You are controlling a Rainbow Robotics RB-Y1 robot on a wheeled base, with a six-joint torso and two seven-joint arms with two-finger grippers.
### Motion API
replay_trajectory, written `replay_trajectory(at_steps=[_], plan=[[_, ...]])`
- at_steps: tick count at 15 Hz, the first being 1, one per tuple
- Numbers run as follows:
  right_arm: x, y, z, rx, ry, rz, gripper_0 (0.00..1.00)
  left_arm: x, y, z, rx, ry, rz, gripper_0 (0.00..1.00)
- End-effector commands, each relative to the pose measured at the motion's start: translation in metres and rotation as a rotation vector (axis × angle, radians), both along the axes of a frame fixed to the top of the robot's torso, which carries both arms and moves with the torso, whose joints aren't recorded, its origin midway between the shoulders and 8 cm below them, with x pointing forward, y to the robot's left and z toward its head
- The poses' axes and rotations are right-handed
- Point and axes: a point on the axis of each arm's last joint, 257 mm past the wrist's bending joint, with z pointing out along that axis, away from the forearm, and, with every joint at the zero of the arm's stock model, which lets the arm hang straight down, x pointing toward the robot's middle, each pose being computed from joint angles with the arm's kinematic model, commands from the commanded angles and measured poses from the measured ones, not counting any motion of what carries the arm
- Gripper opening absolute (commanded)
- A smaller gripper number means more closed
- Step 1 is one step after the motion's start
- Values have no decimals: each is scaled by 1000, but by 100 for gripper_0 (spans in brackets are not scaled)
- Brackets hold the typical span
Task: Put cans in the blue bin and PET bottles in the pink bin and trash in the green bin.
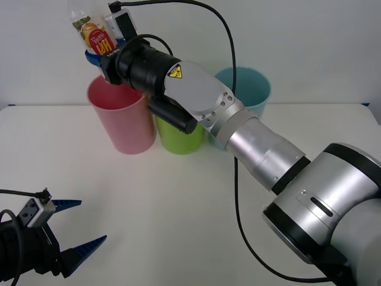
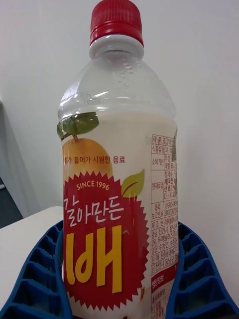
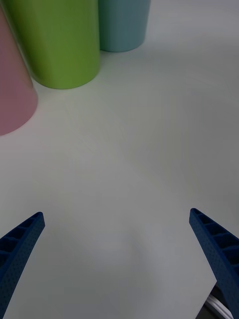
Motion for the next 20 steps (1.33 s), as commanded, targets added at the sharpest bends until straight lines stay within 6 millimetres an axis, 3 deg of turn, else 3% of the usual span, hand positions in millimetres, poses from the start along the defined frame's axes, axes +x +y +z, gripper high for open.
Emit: replay_trajectory(at_steps=[1,5,12,13,14,15,16,18,20], plan=[[8,-2,-13,-18,26,-24,0,0,0,0,0,0,0,100],[6,2,-29,-31,43,-33,0,0,0,0,0,0,0,100],[6,3,-30,-15,56,-44,1,0,0,0,0,0,0,100],[6,2,-31,-16,54,-46,9,0,0,0,0,0,0,100],[7,2,-31,-23,39,-53,38,0,0,0,0,0,0,100],[7,2,-30,-25,31,-58,59,0,0,0,0,0,0,100],[7,2,-30,-25,31,-60,71,0,0,0,0,0,0,100],[7,2,-29,-30,20,-61,81,0,0,0,0,0,0,100],[7,2,-31,-33,22,-61,84,0,0,0,0,0,0,100]])
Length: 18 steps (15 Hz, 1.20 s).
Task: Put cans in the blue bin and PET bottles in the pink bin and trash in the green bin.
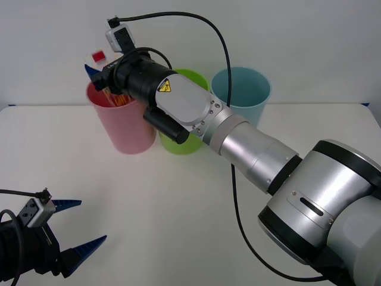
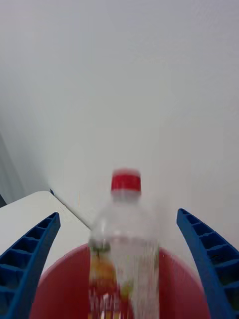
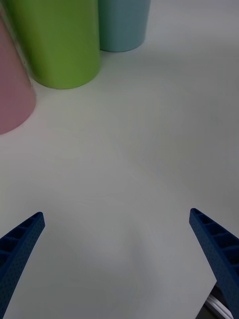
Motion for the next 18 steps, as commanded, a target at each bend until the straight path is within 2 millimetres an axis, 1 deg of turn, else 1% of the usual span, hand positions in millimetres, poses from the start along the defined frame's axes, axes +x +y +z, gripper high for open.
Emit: replay_trajectory(at_steps=[1,8,9,10,11,12,13,14,15,17,18], plan=[[0,0,-2,-2,0,-1,84,0,0,0,0,0,0,100],[-2,2,0,-2,-6,1,84,0,0,0,0,0,0,100],[-3,3,3,4,-8,6,84,0,0,0,0,0,0,100],[-11,9,13,11,-15,40,84,0,0,0,0,0,0,100],[-12,4,22,13,-25,59,84,0,0,0,0,0,0,100],[-14,-4,30,17,-36,77,84,0,0,0,0,0,0,100],[-20,-18,37,42,-48,94,84,0,0,0,0,0,0,100],[-27,-31,38,57,-51,111,85,0,0,0,0,0,0,100],[-32,-49,40,66,-61,120,84,0,0,0,0,0,0,100],[-54,-94,39,70,-70,161,84,0,0,0,0,0,0,100],[-63,-113,39,73,-64,176,85,0,0,0,0,0,0,100]])
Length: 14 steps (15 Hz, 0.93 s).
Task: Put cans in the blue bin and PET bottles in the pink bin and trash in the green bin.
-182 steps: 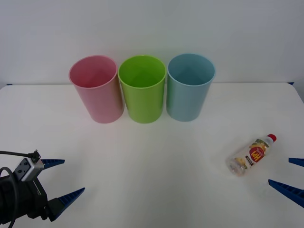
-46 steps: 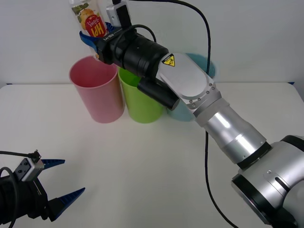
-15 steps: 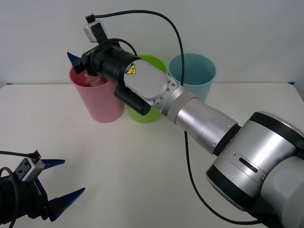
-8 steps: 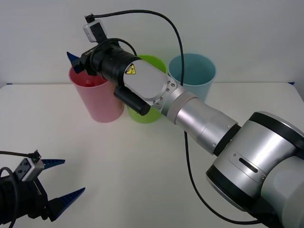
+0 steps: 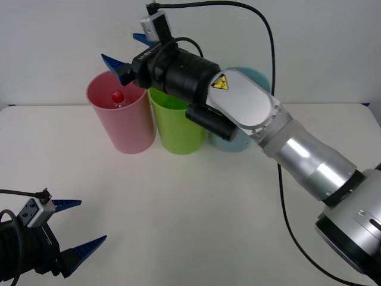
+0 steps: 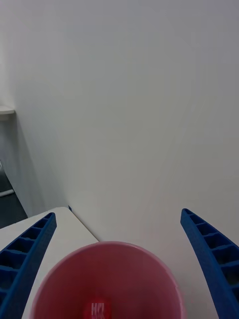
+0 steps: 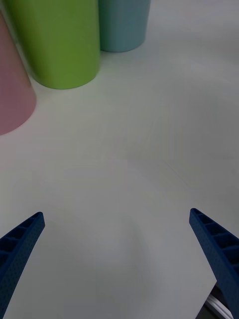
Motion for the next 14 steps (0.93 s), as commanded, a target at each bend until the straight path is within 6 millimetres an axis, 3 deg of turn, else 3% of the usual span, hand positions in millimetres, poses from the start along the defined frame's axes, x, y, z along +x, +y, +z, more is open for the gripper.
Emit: replay_trajectory(at_steps=[1,5,8,14], plan=[[-29,-53,-2,-5,5,46,84,0,0,0,0,0,0,100],[-72,-144,-7,-10,32,65,84,0,0,0,0,0,0,100],[-105,-211,-33,-28,76,68,84,0,0,0,0,0,0,100],[-162,-289,-94,-87,178,62,92,0,0,0,0,0,0,100]])
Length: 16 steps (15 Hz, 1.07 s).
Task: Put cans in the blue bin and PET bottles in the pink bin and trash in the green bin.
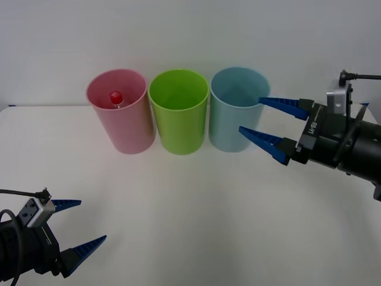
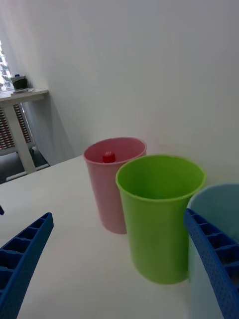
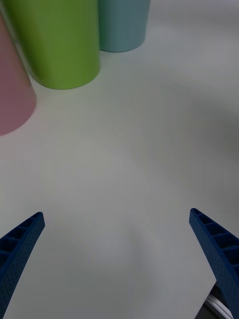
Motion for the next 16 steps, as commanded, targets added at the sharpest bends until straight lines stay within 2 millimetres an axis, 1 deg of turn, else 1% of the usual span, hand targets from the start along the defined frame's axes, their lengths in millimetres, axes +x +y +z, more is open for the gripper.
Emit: replay_trajectory(at_steps=[1,4,8,11,16], plan=[[-21,-29,-28,-53,15,-8,92,0,0,0,0,0,0,100],[-39,-50,-49,-100,47,-10,93,0,0,0,0,0,0,100],[-56,-69,-63,-152,68,-1,96,0,0,0,0,0,0,100],[-60,-75,-67,-160,61,-9,97,0,0,0,0,0,0,100],[-64,-78,-70,-161,60,-9,97,0,0,0,0,0,0,100]])
